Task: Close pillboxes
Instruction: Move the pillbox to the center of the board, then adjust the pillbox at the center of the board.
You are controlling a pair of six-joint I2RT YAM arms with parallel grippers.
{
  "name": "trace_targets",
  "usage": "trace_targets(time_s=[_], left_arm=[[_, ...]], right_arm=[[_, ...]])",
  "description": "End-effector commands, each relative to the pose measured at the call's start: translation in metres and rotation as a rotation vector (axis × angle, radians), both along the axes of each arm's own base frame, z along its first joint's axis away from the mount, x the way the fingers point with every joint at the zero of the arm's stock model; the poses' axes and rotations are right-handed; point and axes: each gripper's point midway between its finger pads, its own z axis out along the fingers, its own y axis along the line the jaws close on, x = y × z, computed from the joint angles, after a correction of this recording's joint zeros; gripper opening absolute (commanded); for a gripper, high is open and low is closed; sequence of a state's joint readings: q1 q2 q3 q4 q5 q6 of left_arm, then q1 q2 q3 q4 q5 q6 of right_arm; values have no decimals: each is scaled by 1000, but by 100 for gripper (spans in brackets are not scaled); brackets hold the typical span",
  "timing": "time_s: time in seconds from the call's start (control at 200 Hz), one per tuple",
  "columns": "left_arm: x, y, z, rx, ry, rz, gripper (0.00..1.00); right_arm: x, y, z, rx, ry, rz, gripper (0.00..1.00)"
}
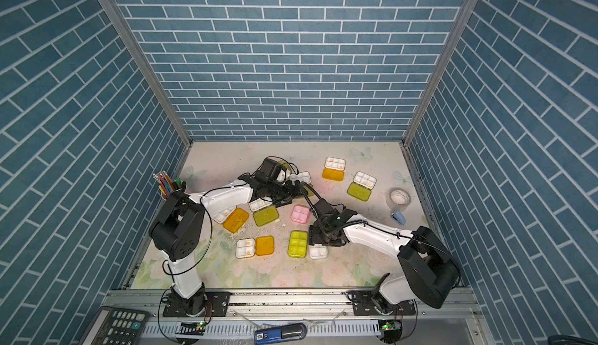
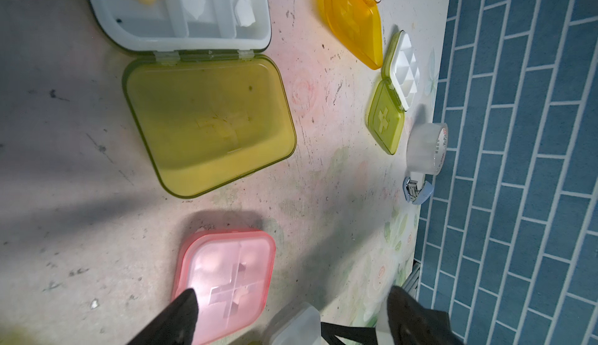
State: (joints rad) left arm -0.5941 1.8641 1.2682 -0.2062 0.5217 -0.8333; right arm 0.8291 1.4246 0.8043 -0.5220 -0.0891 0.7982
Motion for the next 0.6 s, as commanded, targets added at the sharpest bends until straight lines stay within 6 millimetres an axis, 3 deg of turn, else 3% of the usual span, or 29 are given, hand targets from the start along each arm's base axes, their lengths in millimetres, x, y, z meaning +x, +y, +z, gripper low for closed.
trace_targets(time_s=[0.0,0.28,0.465,0.595], left_arm=[[3,-3,17,-26,-38,-18,93],[2,-6,22,-40,-50,-27,93],[-5,-15,29,-64,-69,-59,93],[-19,-32,27,-79,-68,-114,93]], right_arm=[[14,-16,21,-130,-58,31,76],[65,-70,68,-292,-168,-60,77],[127,-108,91,-314,-234,-196,80],[173,-137,89,-301,-236,-296,81]])
